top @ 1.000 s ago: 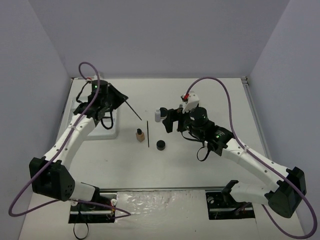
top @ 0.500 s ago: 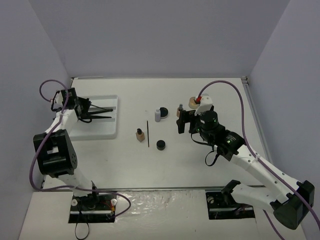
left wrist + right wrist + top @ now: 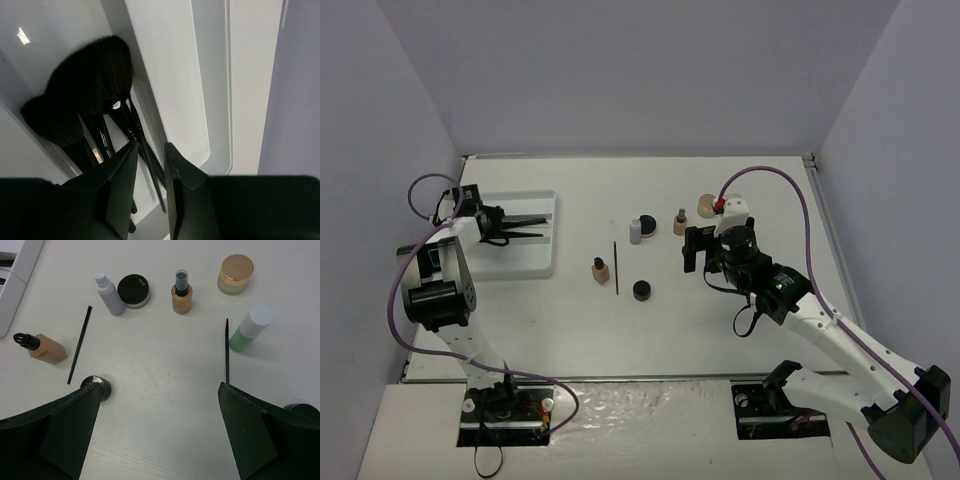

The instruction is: Organize the makeup

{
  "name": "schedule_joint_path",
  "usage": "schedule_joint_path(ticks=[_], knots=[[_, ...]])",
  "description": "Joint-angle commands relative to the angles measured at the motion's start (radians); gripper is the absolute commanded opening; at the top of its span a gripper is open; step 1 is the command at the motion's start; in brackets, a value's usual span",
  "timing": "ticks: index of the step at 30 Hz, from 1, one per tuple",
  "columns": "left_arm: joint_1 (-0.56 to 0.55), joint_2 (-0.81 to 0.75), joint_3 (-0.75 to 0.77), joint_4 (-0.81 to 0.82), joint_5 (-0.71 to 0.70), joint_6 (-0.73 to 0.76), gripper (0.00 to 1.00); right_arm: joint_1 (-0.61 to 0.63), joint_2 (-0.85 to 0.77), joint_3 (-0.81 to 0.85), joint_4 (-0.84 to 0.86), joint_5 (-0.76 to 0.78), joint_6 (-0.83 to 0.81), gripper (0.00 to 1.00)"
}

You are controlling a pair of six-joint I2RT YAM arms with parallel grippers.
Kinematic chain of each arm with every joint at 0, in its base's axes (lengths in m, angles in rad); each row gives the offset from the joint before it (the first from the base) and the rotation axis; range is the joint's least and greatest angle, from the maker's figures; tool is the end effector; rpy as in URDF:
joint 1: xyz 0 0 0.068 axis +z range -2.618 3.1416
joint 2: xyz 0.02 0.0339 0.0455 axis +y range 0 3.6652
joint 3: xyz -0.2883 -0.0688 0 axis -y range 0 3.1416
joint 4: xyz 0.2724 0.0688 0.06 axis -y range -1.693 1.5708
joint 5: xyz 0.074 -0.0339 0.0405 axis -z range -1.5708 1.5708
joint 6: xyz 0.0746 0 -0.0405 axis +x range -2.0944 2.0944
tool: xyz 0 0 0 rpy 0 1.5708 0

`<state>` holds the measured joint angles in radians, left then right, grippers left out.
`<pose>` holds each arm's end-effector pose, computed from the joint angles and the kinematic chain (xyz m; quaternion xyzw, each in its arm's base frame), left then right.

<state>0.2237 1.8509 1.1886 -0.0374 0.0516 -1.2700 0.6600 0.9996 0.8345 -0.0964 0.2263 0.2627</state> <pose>0.4543 0.0994 0.1747 -0.6077 0.6725 -0.2310 0.3537 0.2349 0.1611 0.3325 -0.0882 0.7863 0.1891 0.5816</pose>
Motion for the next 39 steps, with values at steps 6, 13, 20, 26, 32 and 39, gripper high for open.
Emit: schedule_joint_path(ticks=[6, 13, 20, 26, 32, 39], knots=[[0.011, -0.078, 0.05, 0.037, -0.013, -0.027, 0.43, -0.019, 0.015, -0.013, 0.012, 0.07, -0.005, 1.0], [0.011, -0.264, 0.025, -0.059, 0.014, 0.12, 0.56, -0.1, 0.157, 0.022, -0.037, 0.041, 0.031, 0.95], [-0.001, -0.489, 0.057, -0.249, 0.062, 0.474, 0.87, -0.226, 0.323, 0.031, -0.036, -0.048, 0.085, 0.88], [-0.079, -0.612, 0.109, -0.456, 0.062, 0.75, 0.96, -0.264, 0.44, 0.026, -0.006, -0.096, 0.091, 0.82], [-0.126, -0.685, 0.081, -0.526, 0.044, 0.811, 0.96, -0.275, 0.51, -0.011, 0.031, -0.119, 0.133, 0.76], [-0.138, -0.717, 0.059, -0.536, 0.048, 0.811, 0.96, -0.28, 0.559, -0.048, 0.07, -0.097, 0.165, 0.73]])
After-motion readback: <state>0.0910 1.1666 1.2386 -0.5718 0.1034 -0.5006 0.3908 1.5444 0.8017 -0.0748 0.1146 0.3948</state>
